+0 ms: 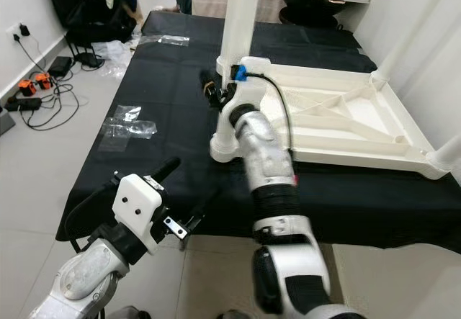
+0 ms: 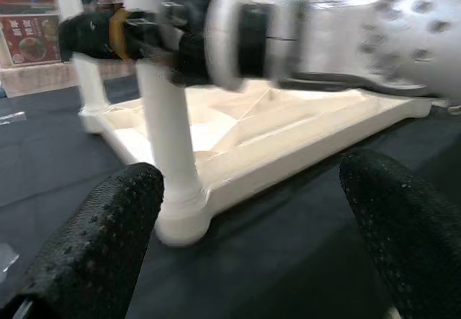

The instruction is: Building children table

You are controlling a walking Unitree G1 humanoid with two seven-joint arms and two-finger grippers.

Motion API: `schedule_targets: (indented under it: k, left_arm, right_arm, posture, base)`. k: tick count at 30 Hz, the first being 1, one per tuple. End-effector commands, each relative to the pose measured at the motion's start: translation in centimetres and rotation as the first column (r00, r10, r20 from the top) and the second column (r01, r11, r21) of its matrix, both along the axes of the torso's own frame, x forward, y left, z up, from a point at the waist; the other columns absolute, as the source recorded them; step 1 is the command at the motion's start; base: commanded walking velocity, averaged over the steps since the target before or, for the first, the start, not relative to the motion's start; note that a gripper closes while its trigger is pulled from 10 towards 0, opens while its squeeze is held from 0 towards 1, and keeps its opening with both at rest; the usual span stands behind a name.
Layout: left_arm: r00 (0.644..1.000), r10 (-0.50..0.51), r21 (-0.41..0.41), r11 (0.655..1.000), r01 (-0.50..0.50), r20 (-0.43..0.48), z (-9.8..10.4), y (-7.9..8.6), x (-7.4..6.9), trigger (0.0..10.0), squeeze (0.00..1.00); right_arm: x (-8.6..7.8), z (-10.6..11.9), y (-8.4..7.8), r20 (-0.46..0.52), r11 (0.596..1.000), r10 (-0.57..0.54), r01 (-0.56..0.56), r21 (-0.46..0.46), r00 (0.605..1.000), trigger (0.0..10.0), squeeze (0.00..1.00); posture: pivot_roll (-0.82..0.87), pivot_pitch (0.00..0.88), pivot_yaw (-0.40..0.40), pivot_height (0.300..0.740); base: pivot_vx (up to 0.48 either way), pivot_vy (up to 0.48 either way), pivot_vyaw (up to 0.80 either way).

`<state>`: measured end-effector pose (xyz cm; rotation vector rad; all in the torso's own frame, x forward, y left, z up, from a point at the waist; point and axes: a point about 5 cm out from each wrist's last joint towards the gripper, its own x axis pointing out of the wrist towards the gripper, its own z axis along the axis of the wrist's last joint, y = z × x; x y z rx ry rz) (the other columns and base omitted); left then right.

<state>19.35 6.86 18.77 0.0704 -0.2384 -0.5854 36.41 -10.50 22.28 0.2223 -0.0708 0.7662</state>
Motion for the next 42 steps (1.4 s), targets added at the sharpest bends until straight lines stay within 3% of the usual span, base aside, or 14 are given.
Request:
schedule_targets:
  k: [1,10,11,14,15,22,25,26,28,35,36,39,40,42]
  left_arm:
    - [1.000,0.000,-0.001,1.000,0.000,-0.001,-0.1,-0.2,0.0,10.0,0.00]
    - [1.000,0.001,0.001,1.000,-0.001,-0.002,-0.1,-0.2,-0.2,10.0,0.00]
    - [1.000,0.002,0.003,1.000,-0.002,-0.001,-0.1,-0.2,-0.2,10.0,0.00]
    - [1.000,0.002,0.003,1.000,-0.002,-0.001,-0.1,-0.2,-0.2,10.0,0.00]
    - [1.000,0.002,0.004,1.000,-0.002,-0.001,-0.1,-0.2,-0.2,10.0,0.00]
    - [1.000,0.004,0.006,1.000,-0.004,-0.001,-0.2,-0.2,-0.2,10.0,0.00]
    - [1.000,0.022,0.009,1.000,-0.022,0.003,-0.2,0.0,-0.1,10.0,0.00]
    - [1.000,0.022,0.009,1.000,-0.022,0.003,-0.2,0.0,-0.1,10.0,0.00]
    - [1.000,0.022,0.013,1.000,-0.022,0.004,-0.2,0.0,0.0,10.0,0.00]
    - [1.000,0.023,0.017,1.000,-0.023,-0.003,-0.3,0.1,-0.1,10.0,0.00]
    - [1.000,0.023,0.018,1.000,-0.023,-0.004,-0.4,0.1,-0.1,10.0,0.00]
    - [1.000,0.022,0.017,1.000,-0.022,-0.005,-0.4,0.1,-0.1,10.0,0.00]
    - [1.000,0.022,0.017,1.000,-0.022,-0.005,-0.4,0.1,-0.1,10.0,0.00]
    - [1.000,0.022,0.017,1.000,-0.022,-0.005,-0.4,0.1,-0.1,10.0,0.00]
  right_arm:
    - [-2.2,-0.8,3.0,-0.011,0.937,0.349,-0.349,-0.005,0.937,10.0,0.00]
    - [-2.5,-1.3,3.4,0.019,0.866,0.498,-0.497,-0.058,0.867,10.0,0.00]
    - [-1.8,-1.4,3.8,0.020,0.892,0.450,-0.448,-0.062,0.893,2.3,0.00]
    - [-1.8,-1.4,3.8,0.020,0.892,0.450,-0.448,-0.062,0.893,2.3,0.00]
    - [-1.0,-1.4,4.1,0.025,0.923,0.380,-0.377,-0.070,0.925,0.0,0.00]
    - [2.5,-1.5,2.2,-0.031,0.977,-0.206,0.204,-0.068,0.978,0.0,0.00]
    - [2.5,-2.8,-1.2,-0.067,0.762,-0.644,0.631,-0.144,0.762,0.0,0.00]
    - [2.5,-2.8,-1.2,-0.067,0.762,-0.644,0.631,-0.144,0.762,0.0,0.00]
    - [1.1,-3.3,-2.9,-0.061,0.605,-0.795,0.781,-0.156,0.604,0.0,0.00]
    - [-0.4,-3.8,-2.9,-0.120,0.508,-0.860,0.850,-0.139,0.495,0.2,0.00]
    - [-0.3,-3.8,-2.0,-0.134,0.543,-0.838,0.831,-0.120,0.529,10.0,0.00]
    - [0.0,-3.5,-1.0,-0.139,0.577,-0.814,0.813,-0.081,0.564,10.0,0.00]
    - [0.2,-3.3,-0.2,-0.142,0.615,-0.784,0.787,-0.048,0.604,10.0,1.00]
    - [0.2,-3.3,-0.2,-0.142,0.615,-0.784,0.787,-0.048,0.604,10.0,1.00]
  posture:
    - [0.09,0.054,-0.116,0.740]
    - [0.10,0.052,-0.117,0.740]
    - [0.10,0.048,-0.117,0.740]
    - [0.10,0.048,-0.117,0.740]
    - [0.10,0.048,-0.119,0.740]
    - [0.10,0.054,-0.121,0.740]
    - [0.09,0.056,-0.117,0.740]
    - [0.09,0.056,-0.117,0.740]
    - [0.09,0.061,-0.114,0.740]
    - [0.09,0.063,-0.116,0.740]
    - [0.09,0.063,-0.116,0.740]
    - [0.09,0.063,-0.113,0.740]
    - [0.09,0.061,-0.114,0.740]
    - [0.09,0.061,-0.114,0.740]
  base:
    - [0.000,0.000,0.00]
    - [0.000,0.000,0.00]
    - [0.000,0.000,0.00]
    - [0.000,0.000,0.00]
    - [0.000,0.000,0.00]
    - [0.000,0.000,0.00]
    - [0.000,0.000,0.00]
    - [0.000,0.000,0.00]
    - [0.000,0.000,0.00]
    - [0.000,0.000,0.00]
    - [0.000,0.000,0.00]
    - [0.000,0.000,0.00]
    - [0.000,0.000,0.00]
    - [0.000,0.000,0.00]
